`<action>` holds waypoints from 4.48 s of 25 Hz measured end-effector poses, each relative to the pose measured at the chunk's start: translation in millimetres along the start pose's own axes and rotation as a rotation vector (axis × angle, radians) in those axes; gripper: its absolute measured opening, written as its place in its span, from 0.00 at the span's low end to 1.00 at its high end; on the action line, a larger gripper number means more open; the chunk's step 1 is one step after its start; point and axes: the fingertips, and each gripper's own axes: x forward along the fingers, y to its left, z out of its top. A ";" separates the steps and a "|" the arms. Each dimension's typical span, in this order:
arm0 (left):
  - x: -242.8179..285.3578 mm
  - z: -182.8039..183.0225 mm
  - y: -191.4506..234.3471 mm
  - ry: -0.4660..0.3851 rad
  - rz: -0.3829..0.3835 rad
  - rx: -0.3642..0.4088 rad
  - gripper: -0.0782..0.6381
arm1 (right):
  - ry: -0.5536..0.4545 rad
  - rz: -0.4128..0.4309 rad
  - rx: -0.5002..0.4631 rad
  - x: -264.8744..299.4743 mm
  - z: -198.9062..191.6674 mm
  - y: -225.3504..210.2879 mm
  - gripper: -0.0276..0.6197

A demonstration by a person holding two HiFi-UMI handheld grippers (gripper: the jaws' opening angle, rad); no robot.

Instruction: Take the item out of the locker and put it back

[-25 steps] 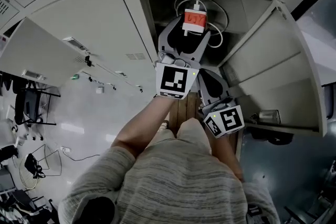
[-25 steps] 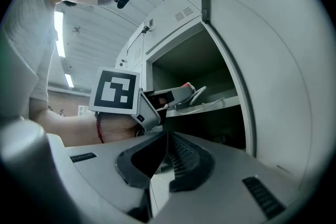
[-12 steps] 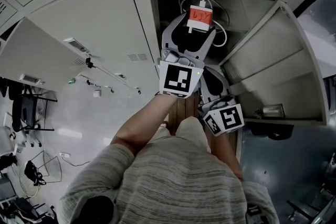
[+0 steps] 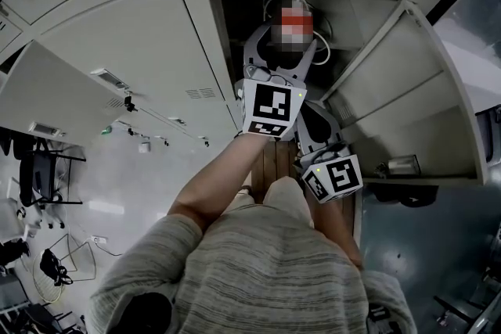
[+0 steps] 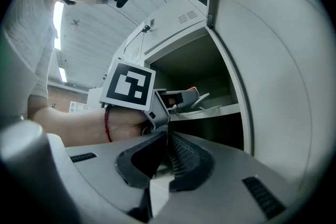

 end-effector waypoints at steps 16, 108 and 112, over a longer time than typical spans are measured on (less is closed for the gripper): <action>16.2 -9.4 3.7 0.075 0.037 -0.040 0.52 | -0.002 -0.009 0.013 -4.4 -0.5 -2.1 0.09; -86.6 -205.1 -53.0 0.420 0.127 -0.168 0.45 | 0.091 -0.071 0.049 -44.4 -44.5 -11.9 0.09; -100.3 -206.5 -42.4 0.410 0.086 -0.176 0.43 | 0.114 -0.081 0.054 -40.5 -51.3 -8.0 0.09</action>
